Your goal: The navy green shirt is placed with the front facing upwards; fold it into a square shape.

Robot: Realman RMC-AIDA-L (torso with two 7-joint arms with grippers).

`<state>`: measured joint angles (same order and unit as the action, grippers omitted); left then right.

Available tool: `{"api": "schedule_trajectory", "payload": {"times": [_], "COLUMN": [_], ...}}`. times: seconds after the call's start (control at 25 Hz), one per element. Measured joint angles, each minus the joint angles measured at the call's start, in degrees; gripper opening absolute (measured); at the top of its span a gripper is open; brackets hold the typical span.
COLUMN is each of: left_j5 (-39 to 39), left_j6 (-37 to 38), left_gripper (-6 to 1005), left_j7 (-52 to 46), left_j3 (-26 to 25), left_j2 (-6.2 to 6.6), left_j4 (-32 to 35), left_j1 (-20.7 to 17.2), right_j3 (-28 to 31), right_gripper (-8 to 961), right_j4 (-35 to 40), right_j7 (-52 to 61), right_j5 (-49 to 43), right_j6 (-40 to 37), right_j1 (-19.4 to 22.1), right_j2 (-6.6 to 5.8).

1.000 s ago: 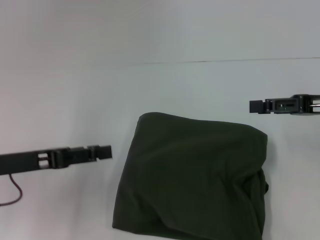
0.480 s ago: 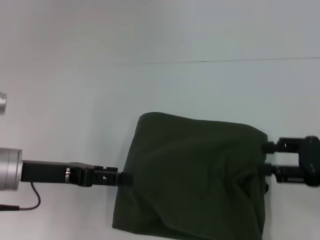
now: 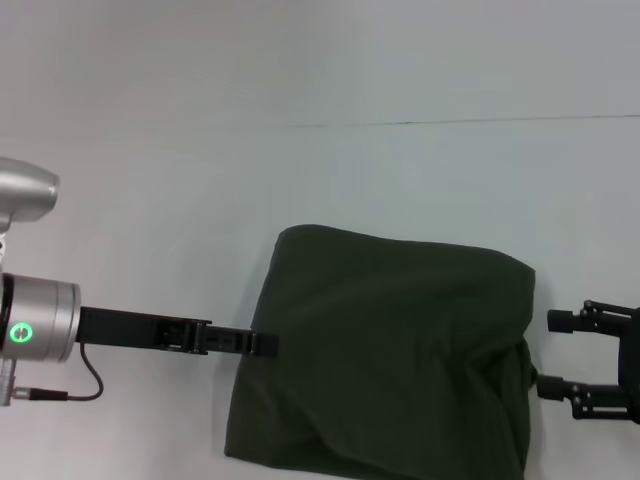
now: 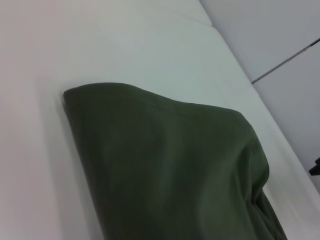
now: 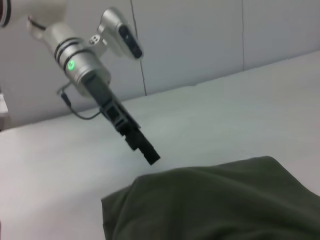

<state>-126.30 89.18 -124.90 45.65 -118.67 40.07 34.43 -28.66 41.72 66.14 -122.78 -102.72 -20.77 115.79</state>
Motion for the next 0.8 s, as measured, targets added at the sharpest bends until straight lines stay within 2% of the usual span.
{"api": "schedule_trajectory", "payload": {"times": [0.28, 0.52, 0.8], "left_j5": [-0.2, -2.9, -3.1], "left_j6": [-2.8, -6.7, -8.1], "left_gripper": [887, 888, 888], "left_j7": [-3.8, -6.1, -6.2], "left_j3": [2.6, 4.6, 4.8], "left_j2": [-0.11, -1.4, -1.95], "left_j4": [0.0, 0.1, 0.0], "left_j1": [0.6, 1.4, 2.0], "right_j3": [0.4, 0.4, 0.4], "right_gripper": [852, 852, 853], "right_j4": [-0.3, -0.3, -0.6], "right_j7": [-3.5, -3.2, -3.2], "right_j5": [0.0, 0.0, 0.0], "right_j6": [0.4, 0.6, 0.8], "right_j1": [1.1, 1.3, 1.5], "right_j2": [0.74, 0.72, 0.57]}}
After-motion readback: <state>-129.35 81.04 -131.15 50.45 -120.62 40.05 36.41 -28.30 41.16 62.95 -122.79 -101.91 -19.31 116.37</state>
